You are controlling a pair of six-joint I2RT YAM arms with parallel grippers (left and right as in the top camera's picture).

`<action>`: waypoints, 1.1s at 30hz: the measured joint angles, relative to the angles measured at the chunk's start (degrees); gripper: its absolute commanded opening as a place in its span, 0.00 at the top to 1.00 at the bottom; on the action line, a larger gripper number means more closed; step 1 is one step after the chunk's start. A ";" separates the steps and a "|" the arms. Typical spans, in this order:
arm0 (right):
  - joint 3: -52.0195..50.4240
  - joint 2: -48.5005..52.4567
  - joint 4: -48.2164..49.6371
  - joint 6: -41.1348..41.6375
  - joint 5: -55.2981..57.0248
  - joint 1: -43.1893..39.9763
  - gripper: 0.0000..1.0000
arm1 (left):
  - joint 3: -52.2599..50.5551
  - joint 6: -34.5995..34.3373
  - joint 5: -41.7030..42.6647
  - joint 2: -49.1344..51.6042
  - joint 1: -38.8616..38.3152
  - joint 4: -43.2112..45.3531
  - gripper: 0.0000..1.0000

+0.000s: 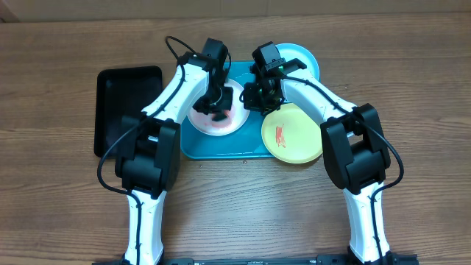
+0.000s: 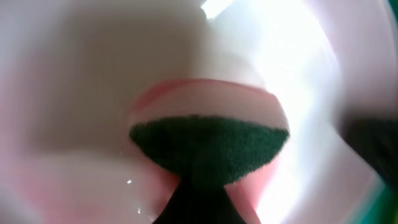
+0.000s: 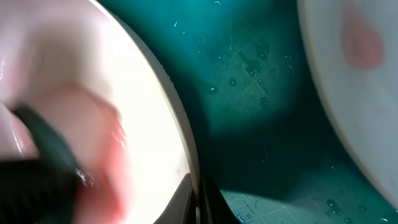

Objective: Clean dirty plates on tray and stack at the side
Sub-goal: 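Scrub the white plate with the sponge while right gripper holds it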

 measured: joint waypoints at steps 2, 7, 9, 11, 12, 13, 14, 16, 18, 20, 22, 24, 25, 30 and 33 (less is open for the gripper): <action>0.00 0.00 0.00 0.07 -0.02 0.00 0.96 | 0.00 -3.78 -5.55 0.00 0.04 1.22 0.96; 0.00 0.00 0.07 0.17 -0.24 0.00 0.96 | 0.02 -8.90 -15.15 0.00 0.31 -0.46 0.96; 0.00 0.00 -0.33 0.13 -0.72 0.09 0.96 | 0.13 -8.87 -15.47 0.00 0.48 -3.98 0.96; -0.02 0.00 -1.49 -0.24 -1.77 0.28 0.96 | 0.20 -7.91 -14.47 0.00 0.61 -7.63 0.96; -0.02 0.00 -2.67 -0.35 -2.67 0.35 0.96 | 0.22 -7.28 -13.64 0.00 0.68 -8.98 0.96; -0.02 0.00 -3.06 -0.46 -2.95 0.37 0.96 | 0.24 -6.10 -12.28 0.00 0.81 -10.16 0.96; -0.02 0.00 -3.98 -0.55 -3.85 0.37 0.96 | 0.26 -4.76 -10.84 0.00 0.90 -11.06 0.96; -0.02 0.00 -5.90 -0.92 -5.77 0.31 0.96 | 0.31 -1.62 -7.08 0.00 1.22 -12.44 0.96; -0.04 0.00 -6.84 -1.42 -7.02 0.07 0.96 | 0.31 1.70 -2.60 0.00 1.90 -12.81 0.96; -0.20 0.00 -7.04 -1.70 -7.58 -0.13 0.96 | 0.31 5.18 3.15 0.00 2.32 -12.31 0.96; -0.24 0.02 -6.99 -1.75 -7.98 -0.26 0.96 | 0.31 7.98 8.96 0.00 2.27 -10.54 0.96; -0.24 0.02 -6.97 -1.77 -8.24 -0.28 0.96 | 0.31 9.20 12.50 0.00 1.88 -7.93 0.96; -0.24 0.02 -6.88 -1.75 -8.35 -0.26 0.96 | 0.31 9.38 13.40 0.00 1.53 -6.40 0.96; -0.24 0.02 -6.27 -1.68 -8.26 -0.31 0.96 | 0.31 5.77 8.96 0.00 0.22 -2.08 0.96; -0.24 0.07 -6.12 -1.68 -8.26 -0.26 0.96 | 0.35 0.74 0.70 0.00 -0.66 -2.56 0.96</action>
